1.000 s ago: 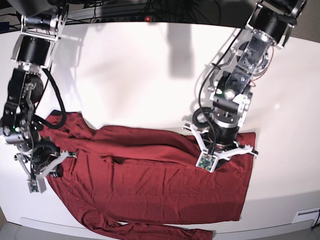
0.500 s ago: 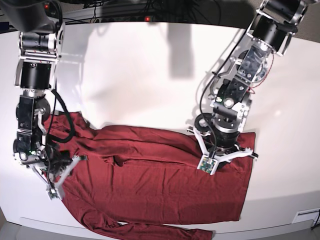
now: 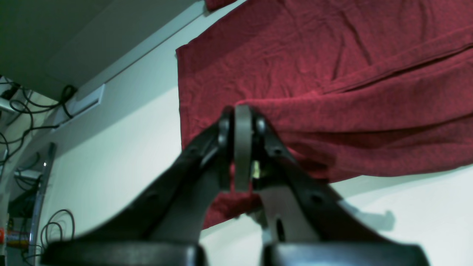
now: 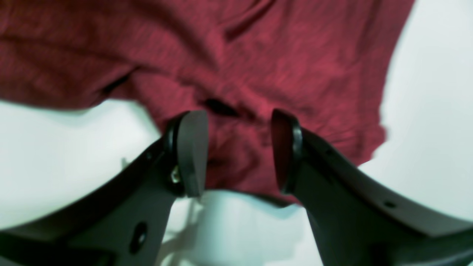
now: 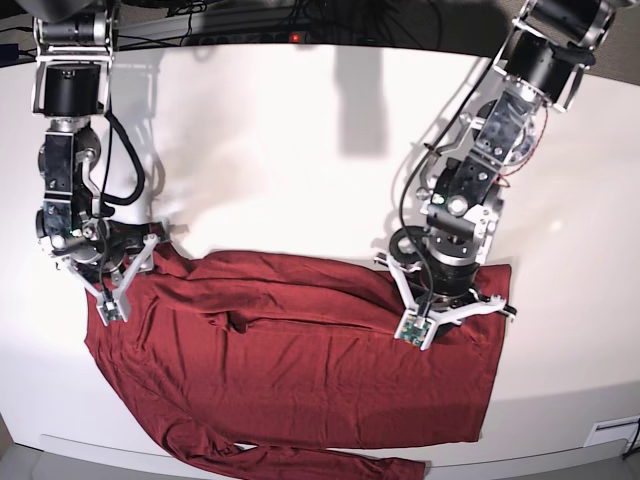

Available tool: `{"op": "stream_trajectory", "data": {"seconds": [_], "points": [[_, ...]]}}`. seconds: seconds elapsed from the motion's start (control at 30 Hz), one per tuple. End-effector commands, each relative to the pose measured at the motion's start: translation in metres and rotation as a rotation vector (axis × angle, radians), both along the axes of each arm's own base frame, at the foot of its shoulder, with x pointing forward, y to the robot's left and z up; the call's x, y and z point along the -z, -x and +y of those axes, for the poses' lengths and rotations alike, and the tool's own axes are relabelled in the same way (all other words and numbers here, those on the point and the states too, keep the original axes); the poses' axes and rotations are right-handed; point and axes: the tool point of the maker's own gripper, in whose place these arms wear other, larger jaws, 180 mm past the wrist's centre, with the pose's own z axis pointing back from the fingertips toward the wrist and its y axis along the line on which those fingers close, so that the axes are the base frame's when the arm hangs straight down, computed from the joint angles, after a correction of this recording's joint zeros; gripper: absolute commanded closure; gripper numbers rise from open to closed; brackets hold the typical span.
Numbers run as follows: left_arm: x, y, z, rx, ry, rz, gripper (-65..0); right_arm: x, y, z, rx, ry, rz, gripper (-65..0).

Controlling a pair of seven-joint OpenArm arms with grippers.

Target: Fold the T-shirt properly

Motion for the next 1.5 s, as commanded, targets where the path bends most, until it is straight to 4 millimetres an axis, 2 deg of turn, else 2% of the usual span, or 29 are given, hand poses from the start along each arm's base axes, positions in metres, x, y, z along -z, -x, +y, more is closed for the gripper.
{"op": "stream_trajectory", "data": {"seconds": [0.0, 0.2, 0.37, 0.57, 0.77, 0.97, 1.0, 1.03, 1.13, 1.17, 1.47], "points": [[-0.022, -0.009, -0.001, 0.005, 0.004, -0.073, 0.0, -0.02, -0.015, -0.006, 0.001, 0.009, -0.074, -28.0], [-0.02, -0.009, -0.003, 0.007, 0.031, -0.057, 0.0, -0.012, -0.02, -0.009, -0.019, 0.017, -0.091, -28.0], [-0.02, -0.009, -0.005, 0.02, 0.041, -0.056, 0.0, 0.004, -0.022, 0.006, -0.089, 0.009, -0.027, -28.0], [-0.018, -0.008, -0.006, 0.024, 0.039, -0.051, 0.0, -0.004, -0.038, 0.027, -0.162, 0.032, -0.037, -28.0], [-0.019, -0.008, -0.006, 0.024, 0.039, -0.052, 0.0, -0.015, -0.048, 0.029, -0.169, 0.039, -0.061, -28.0], [-0.019, -0.008, -0.006, 0.027, 0.04, -0.056, 0.0, -0.015, -0.048, 0.028, -0.165, 0.04, -0.06, -27.9], [-0.019, -0.008, -0.006, 0.027, 0.04, -0.056, 0.0, -0.015, -0.048, 0.027, -0.162, 0.04, -0.06, -27.0], [-0.019, -0.008, -0.006, 0.027, 0.04, -0.057, 0.0, -0.015, -0.048, 0.027, -0.161, 0.041, -0.06, -23.3], [-0.019, -0.008, -0.006, 0.027, 0.04, -0.057, 0.0, -0.014, -0.047, 0.027, -0.159, 0.043, -0.053, -2.9], [-0.019, -0.008, -0.006, 0.027, 0.041, -0.057, 0.0, -0.014, -0.047, 0.027, -0.159, 0.044, -0.053, 0.0], [-0.02, -0.008, -0.006, 0.027, 0.04, -0.058, 0.0, -0.018, -0.052, 0.015, -0.121, 0.098, -0.065, 0.0]]}}
